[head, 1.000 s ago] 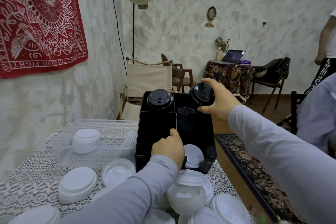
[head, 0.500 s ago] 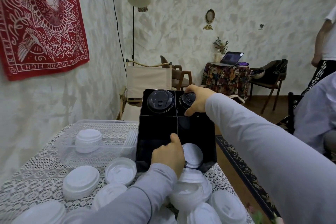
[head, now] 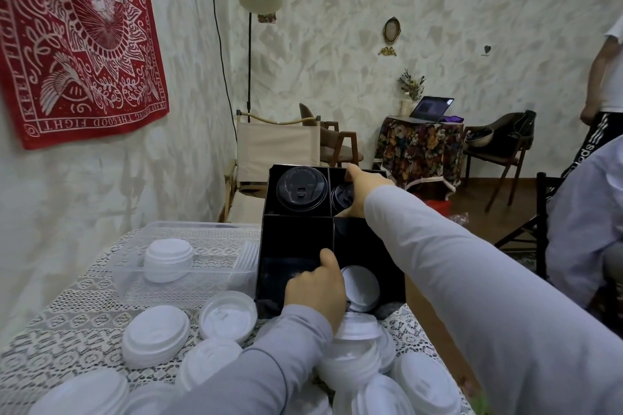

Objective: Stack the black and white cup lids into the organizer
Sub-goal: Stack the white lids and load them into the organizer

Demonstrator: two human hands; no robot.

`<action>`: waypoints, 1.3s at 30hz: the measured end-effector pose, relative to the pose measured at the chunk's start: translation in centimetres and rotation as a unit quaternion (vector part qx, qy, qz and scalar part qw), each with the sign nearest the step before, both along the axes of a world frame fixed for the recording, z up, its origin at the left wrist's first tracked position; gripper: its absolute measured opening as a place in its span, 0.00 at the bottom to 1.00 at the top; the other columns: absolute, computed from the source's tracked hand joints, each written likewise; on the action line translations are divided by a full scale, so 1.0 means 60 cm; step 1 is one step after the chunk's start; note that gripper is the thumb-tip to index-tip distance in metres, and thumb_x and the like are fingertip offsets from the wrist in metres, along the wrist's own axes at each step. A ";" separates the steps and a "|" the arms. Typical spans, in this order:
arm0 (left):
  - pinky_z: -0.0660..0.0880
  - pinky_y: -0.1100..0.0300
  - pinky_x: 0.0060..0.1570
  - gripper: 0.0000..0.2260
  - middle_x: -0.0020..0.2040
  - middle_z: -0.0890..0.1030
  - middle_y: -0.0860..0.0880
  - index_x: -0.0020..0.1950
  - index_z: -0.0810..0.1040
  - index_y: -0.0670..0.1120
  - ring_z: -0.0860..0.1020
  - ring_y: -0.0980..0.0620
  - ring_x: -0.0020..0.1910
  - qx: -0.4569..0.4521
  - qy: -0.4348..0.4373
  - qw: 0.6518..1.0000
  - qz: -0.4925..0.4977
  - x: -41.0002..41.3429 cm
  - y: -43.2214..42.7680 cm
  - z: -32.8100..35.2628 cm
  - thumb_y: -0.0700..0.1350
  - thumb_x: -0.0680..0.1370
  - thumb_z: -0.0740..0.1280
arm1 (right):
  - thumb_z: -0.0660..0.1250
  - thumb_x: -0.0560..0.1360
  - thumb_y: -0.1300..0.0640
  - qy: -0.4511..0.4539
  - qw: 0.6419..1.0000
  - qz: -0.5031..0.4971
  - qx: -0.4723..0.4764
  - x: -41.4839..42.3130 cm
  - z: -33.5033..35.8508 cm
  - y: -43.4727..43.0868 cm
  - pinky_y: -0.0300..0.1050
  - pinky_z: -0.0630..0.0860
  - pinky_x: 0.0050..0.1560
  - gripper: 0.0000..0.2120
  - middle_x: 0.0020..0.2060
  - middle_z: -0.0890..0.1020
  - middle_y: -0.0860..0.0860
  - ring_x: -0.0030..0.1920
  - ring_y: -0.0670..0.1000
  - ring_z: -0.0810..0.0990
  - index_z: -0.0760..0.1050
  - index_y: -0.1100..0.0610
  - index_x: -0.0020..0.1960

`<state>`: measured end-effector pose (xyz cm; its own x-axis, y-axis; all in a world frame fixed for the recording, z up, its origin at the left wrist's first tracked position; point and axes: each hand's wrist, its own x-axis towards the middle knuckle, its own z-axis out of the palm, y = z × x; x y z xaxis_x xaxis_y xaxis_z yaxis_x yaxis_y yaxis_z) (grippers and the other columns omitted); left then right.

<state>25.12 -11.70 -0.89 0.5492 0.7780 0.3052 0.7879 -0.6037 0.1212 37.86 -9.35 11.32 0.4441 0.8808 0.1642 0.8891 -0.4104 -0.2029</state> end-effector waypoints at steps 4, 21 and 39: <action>0.65 0.56 0.39 0.19 0.55 0.79 0.46 0.70 0.55 0.38 0.79 0.42 0.54 0.010 0.017 1.000 -0.005 0.002 0.000 0.003 0.39 0.80 0.53 | 0.77 0.64 0.46 0.062 0.998 0.005 -0.011 0.002 0.002 -0.007 0.52 0.73 0.60 0.40 0.62 0.74 0.53 0.60 0.57 0.74 0.61 0.52 0.70; 0.64 0.57 0.40 0.18 0.54 0.79 0.46 0.70 0.55 0.38 0.79 0.43 0.53 0.012 0.006 1.000 -0.014 0.001 0.002 0.002 0.38 0.80 0.53 | 0.67 0.75 0.60 -0.017 0.996 0.053 -0.072 -0.017 0.029 -0.024 0.45 0.73 0.58 0.25 0.67 0.72 0.54 0.64 0.57 0.73 0.67 0.52 0.71; 0.68 0.55 0.39 0.16 0.53 0.80 0.44 0.65 0.59 0.38 0.79 0.42 0.51 -0.034 -0.001 0.999 -0.011 0.011 0.022 0.022 0.45 0.81 0.56 | 0.73 0.72 0.57 0.003 1.000 0.017 -0.025 0.023 0.024 -0.008 0.45 0.72 0.62 0.27 0.65 0.75 0.53 0.63 0.55 0.74 0.71 0.54 0.69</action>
<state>25.76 -10.36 0.41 0.5661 0.7848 0.2523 0.7742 -0.6113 0.1643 39.26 -9.84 12.77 0.4148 0.9025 0.1160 0.9014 -0.3901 -0.1882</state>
